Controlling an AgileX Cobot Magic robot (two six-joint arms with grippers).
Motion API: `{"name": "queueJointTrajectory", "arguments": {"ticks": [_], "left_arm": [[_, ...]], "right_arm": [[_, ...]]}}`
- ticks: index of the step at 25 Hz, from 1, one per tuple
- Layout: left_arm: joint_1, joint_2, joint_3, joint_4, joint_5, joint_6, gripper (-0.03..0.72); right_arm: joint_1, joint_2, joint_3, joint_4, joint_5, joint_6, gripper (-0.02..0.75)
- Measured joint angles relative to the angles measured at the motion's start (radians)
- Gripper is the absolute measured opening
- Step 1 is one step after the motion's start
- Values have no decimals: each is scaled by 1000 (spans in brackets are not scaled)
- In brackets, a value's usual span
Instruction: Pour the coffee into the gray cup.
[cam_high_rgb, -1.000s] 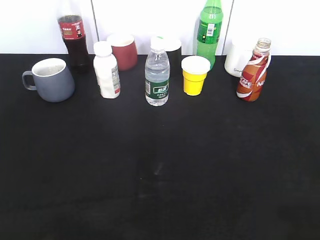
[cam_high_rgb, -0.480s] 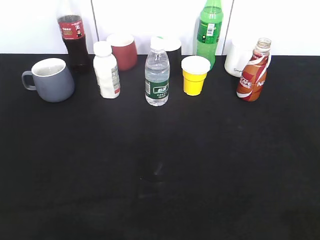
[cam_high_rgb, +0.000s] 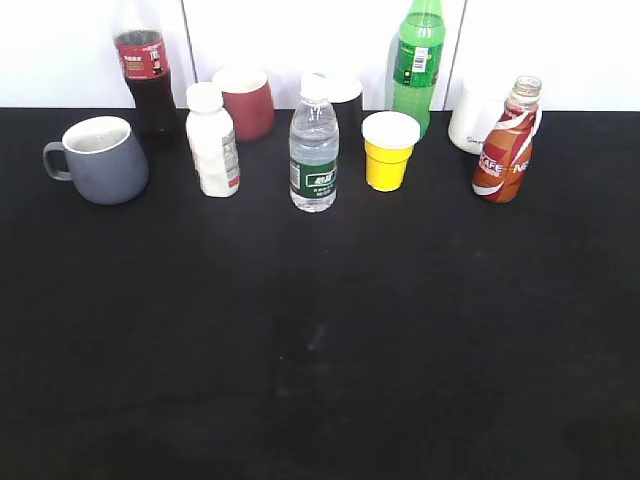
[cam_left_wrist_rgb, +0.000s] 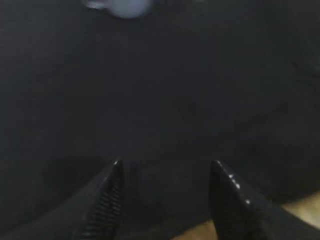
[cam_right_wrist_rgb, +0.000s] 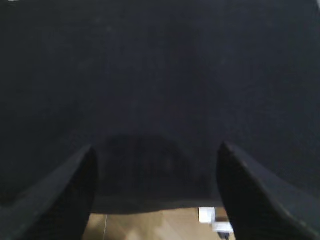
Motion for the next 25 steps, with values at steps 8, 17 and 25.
{"name": "queueJointTrajectory", "arguments": {"ticks": [8,17,25], "left_arm": [[262,-215,3,1,0,0,421],[262,-216,3,1,0,0,418],[262,-216,3,1,0,0,362]], "right_arm": [[-132,-169,0,0,-4,0,556],[-132,-170,0,-11,-4,0,555],[-132,-170,0,-11,-4,0,555]]}}
